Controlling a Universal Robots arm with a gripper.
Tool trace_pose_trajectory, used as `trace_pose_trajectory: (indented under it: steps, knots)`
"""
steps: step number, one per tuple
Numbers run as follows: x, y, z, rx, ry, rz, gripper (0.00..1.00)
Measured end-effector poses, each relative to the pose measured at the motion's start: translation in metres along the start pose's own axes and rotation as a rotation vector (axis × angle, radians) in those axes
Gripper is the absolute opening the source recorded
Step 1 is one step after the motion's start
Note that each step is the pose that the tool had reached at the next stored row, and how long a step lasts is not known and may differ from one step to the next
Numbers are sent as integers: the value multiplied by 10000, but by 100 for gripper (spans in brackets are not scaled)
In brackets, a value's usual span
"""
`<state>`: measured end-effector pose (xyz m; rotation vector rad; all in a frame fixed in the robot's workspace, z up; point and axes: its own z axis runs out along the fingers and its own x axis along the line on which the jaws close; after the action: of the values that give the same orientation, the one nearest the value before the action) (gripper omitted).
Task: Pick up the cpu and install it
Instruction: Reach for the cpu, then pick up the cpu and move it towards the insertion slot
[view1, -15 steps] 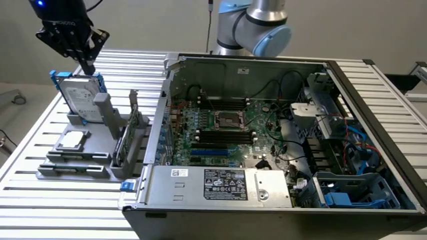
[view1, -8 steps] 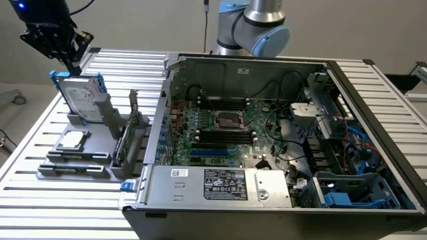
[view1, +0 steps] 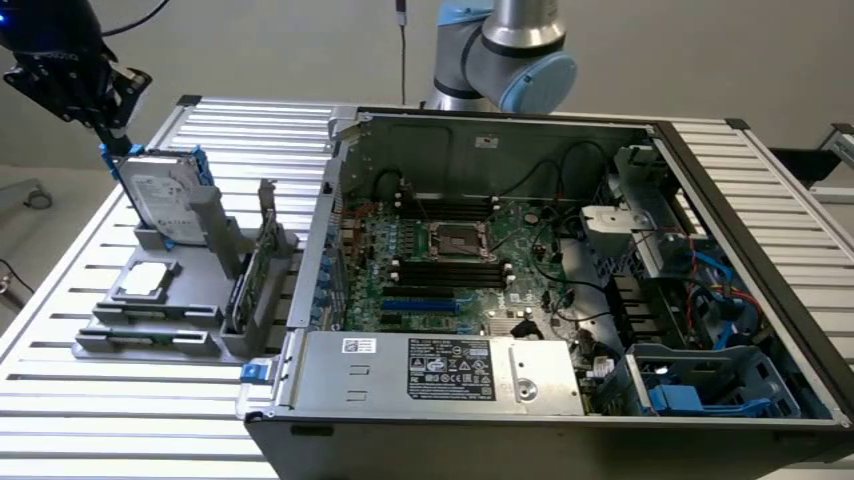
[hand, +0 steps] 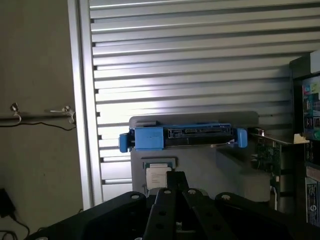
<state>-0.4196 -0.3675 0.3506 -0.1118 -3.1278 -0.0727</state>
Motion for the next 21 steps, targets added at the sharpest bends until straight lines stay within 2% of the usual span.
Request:
trace_pose_trajectory:
  steps: [3, 9, 21]
  knots:
    - [67, -38, 35, 3, 27, -4, 11]
    - [89, -245, 36, 4, 29, -13, 11]
    - [91, -247, 36, 2, 29, -13, 11]
